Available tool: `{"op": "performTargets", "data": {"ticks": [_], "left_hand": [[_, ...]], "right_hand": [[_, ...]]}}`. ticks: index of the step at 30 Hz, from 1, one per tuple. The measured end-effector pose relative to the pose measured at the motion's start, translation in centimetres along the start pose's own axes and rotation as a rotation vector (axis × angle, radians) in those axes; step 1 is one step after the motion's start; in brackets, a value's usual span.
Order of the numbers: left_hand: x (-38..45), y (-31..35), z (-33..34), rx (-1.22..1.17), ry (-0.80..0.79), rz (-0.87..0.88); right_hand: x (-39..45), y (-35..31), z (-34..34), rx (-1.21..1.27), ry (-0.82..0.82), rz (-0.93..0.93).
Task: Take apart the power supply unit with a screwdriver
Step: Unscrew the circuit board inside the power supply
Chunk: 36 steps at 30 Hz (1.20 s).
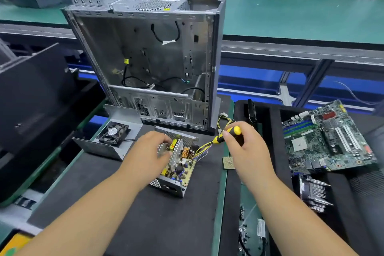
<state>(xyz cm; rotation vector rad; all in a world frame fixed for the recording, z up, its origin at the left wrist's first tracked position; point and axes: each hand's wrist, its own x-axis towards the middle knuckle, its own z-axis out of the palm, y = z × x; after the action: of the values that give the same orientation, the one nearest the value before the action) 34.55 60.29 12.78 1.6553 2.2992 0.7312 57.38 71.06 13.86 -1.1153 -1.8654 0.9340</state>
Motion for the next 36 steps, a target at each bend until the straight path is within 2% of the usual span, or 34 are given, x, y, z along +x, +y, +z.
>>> {"op": "performTargets", "data": {"ticks": [6,10,14,19,25,27,31,36], "left_hand": [[2.4,0.5,1.1,0.109,-0.062,0.192],[3.3,1.7,2.4,0.139,-0.094,0.349],[5.3,3.6,4.1,0.306,-0.138,0.441],[8.4,6.7,6.3,0.509,-0.291,0.364],[9.9,8.9,8.7,0.317,-0.457,0.179],[10.2,9.2,8.8,0.287,-0.458,0.126],[9.9,9.4,8.3,0.222,-0.452,0.131],[9.0,8.8,6.5,0.070,-0.332,0.058]], "right_hand": [[0.0,0.2,1.0,-0.123,-0.015,-0.030],[-0.4,-0.1,0.8,-0.144,0.107,-0.037],[-0.5,-0.2,0.1,-0.147,0.194,0.000],[-0.6,-0.2,-1.2,-0.147,0.242,0.033],[-1.0,0.8,-3.3,-0.141,0.280,0.080],[-1.2,1.1,-3.8,-0.126,0.293,0.085],[-1.5,1.6,-4.4,-0.085,0.315,0.103],[-1.3,1.5,-4.6,-0.063,0.327,0.098]]}}
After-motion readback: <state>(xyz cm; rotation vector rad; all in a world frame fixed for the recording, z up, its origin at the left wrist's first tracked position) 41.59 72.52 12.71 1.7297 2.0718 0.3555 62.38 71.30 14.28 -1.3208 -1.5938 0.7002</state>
